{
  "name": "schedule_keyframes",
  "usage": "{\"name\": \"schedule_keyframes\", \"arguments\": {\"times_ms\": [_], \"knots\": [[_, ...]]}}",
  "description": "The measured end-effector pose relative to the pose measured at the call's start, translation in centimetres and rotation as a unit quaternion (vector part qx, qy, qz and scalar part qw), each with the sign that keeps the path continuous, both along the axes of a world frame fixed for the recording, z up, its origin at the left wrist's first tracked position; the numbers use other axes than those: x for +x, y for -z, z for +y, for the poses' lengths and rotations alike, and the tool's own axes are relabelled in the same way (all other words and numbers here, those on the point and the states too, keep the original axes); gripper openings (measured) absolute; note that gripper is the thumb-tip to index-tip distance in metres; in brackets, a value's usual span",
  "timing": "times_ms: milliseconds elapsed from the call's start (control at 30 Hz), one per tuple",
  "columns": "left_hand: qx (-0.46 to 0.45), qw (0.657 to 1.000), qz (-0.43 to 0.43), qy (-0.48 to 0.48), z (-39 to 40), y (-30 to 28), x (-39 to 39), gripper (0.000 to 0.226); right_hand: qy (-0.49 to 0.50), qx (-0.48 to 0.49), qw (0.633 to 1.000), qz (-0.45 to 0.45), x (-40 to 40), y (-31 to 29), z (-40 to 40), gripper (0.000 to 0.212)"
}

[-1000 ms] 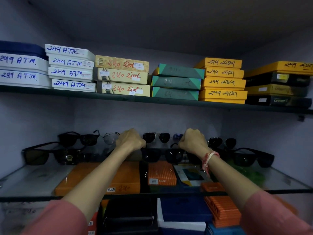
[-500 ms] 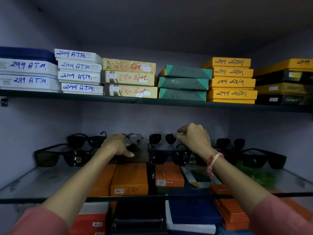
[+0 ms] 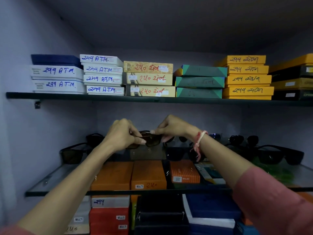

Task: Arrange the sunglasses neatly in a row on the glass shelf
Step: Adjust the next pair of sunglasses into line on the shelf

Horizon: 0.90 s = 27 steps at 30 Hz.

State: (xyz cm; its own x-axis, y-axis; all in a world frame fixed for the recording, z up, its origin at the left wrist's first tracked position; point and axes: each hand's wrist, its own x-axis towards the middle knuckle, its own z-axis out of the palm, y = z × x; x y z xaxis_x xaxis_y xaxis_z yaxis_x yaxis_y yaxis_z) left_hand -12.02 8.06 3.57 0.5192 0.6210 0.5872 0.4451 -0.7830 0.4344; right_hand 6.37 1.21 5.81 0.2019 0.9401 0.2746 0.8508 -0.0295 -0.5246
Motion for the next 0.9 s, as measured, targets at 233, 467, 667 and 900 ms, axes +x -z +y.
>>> {"name": "schedule_keyframes", "arguments": {"times_ms": [233, 467, 667, 900], "knots": [[-0.085, 0.994, -0.069, 0.001, 0.3, -0.5, -1.4, 0.045, -0.018, 0.059, 0.994, -0.086, -0.9, -1.2, -1.0, 0.021], [-0.117, 0.986, 0.054, -0.102, 1.3, -1.5, -2.2, 0.045, 0.019, 0.121, 0.986, -0.111, -1.9, -0.6, -1.3, 0.022], [-0.124, 0.978, 0.033, -0.165, 2.5, -1.6, -2.5, 0.034, 0.142, 0.171, 0.972, -0.077, -2.4, 0.2, 0.0, 0.023], [-0.160, 0.961, 0.123, -0.186, 4.0, -0.7, -2.0, 0.037, 0.186, 0.071, 0.973, -0.116, -3.3, 2.7, 1.6, 0.023]]}}
